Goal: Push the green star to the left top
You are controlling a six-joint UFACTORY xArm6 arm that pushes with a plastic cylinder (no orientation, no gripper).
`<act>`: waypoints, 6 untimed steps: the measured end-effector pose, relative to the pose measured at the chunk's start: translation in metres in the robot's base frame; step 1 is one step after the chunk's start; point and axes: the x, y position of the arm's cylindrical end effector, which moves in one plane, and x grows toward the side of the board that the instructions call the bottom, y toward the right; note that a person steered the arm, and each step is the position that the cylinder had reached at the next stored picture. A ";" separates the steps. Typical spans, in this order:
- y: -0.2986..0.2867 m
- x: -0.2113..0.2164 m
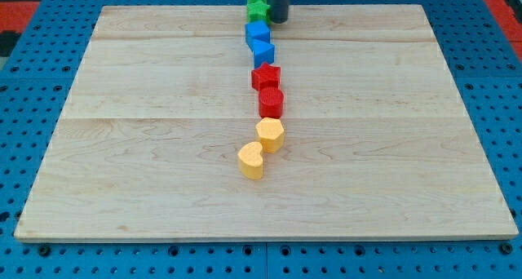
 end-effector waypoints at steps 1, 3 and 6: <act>-0.063 -0.001; -0.073 -0.025; -0.253 -0.024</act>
